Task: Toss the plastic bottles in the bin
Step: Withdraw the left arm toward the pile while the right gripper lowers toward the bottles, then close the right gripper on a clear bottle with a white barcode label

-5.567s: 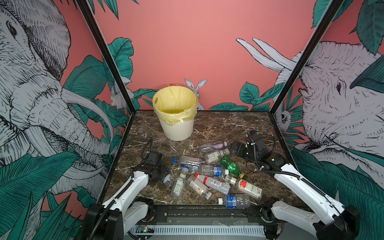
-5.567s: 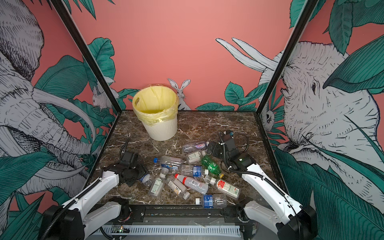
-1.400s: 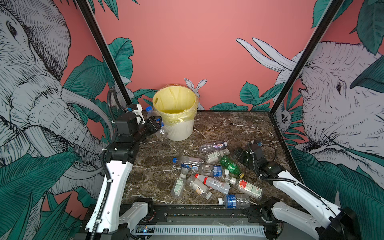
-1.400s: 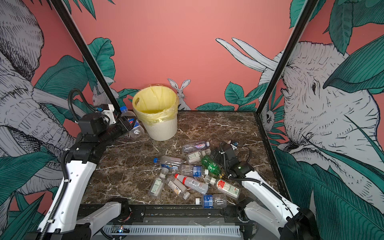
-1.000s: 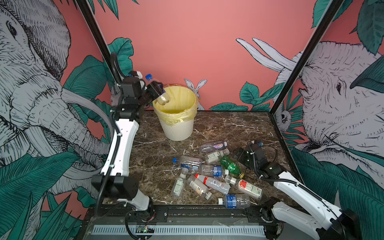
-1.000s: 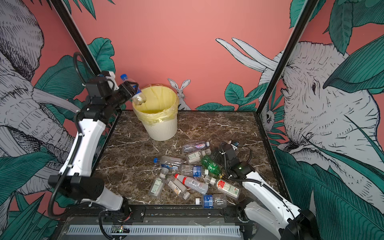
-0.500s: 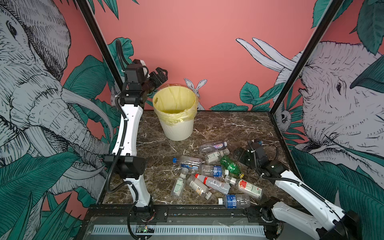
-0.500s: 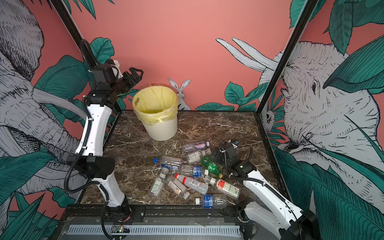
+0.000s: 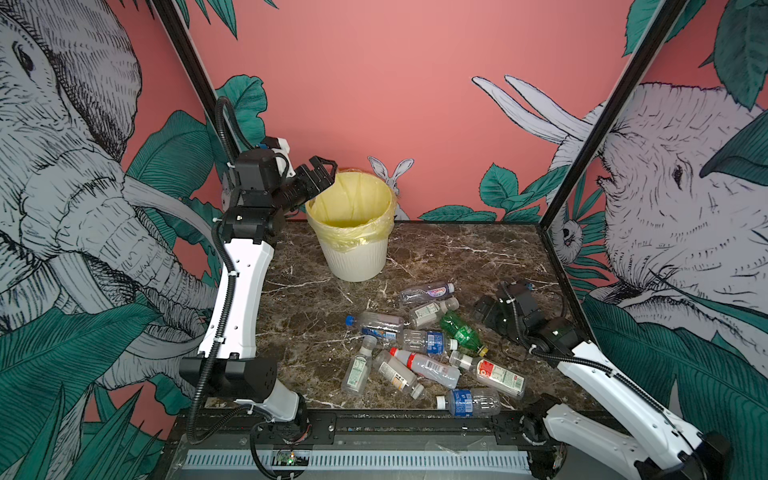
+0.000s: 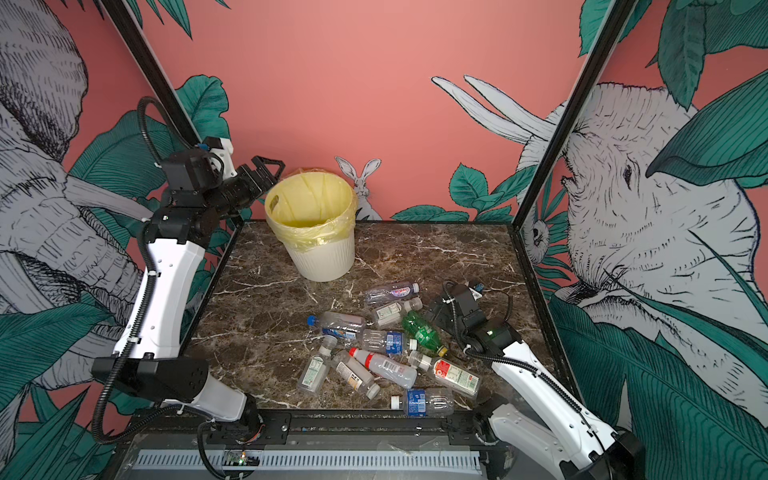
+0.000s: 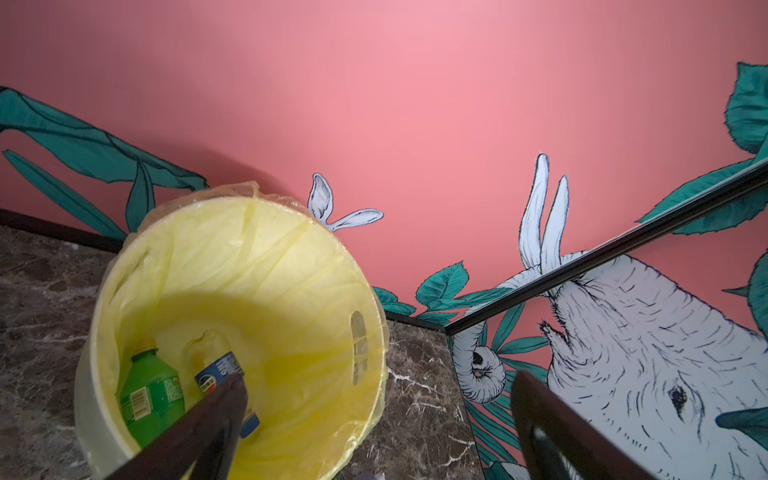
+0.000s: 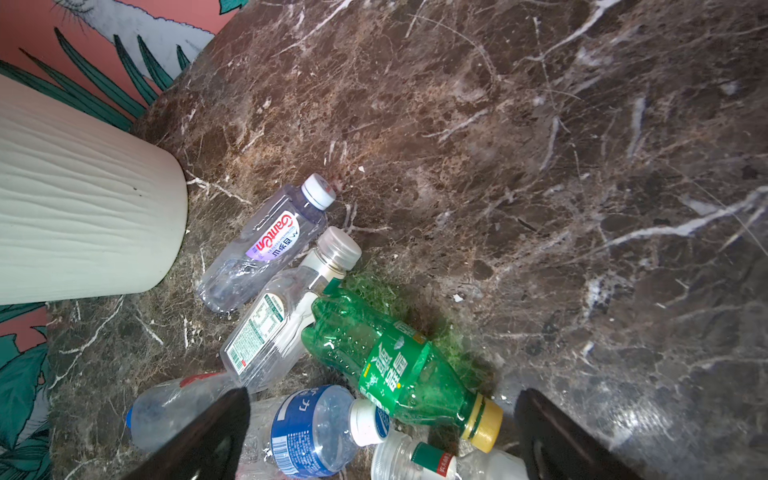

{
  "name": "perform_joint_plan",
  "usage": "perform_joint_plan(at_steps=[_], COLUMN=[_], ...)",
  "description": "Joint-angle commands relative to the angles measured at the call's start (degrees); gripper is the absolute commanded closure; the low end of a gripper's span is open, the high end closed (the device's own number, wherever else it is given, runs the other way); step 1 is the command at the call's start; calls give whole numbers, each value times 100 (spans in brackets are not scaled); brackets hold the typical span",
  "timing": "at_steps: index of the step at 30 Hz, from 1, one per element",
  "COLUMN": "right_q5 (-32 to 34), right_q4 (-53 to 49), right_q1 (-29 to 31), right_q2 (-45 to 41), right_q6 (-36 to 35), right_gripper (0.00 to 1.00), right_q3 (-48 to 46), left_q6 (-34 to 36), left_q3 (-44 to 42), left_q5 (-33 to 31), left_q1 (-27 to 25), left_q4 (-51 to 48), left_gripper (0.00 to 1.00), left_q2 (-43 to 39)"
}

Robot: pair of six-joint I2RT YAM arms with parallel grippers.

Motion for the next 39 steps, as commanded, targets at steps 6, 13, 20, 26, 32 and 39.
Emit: perform_joint_plan(at_steps=[6,13,20,26,32,39], right_q5=[543,576,359,259,220,175], right_q4=[-1363,-2226,-2383,-2699,-2849,-3237], right_q1=[-15,-15,-12,-5,150,547], right_q2=[-217,-314,-727,-790,-703,-290], right_q6=[1018,1920,3236,3850,4509,5576], right_gripper=[1,1,1,1,1,1], right_q3=[424,461,-75,-174,-171,0], left_q6=[137,345,468,564,574,544], left_q3=[-981,-1665,-2368,-3094,-3814,-4440], left_q5=[121,77,206,308,401,389], left_q1=[-207,-587,-872,-1000,-1229,-1744], left_q4=[-40,-286,-390,-454,-433,-422], left_gripper=[1,1,1,1,1,1], left_q2=[-898,-1343,-1724,-2167,-2615,-2923])
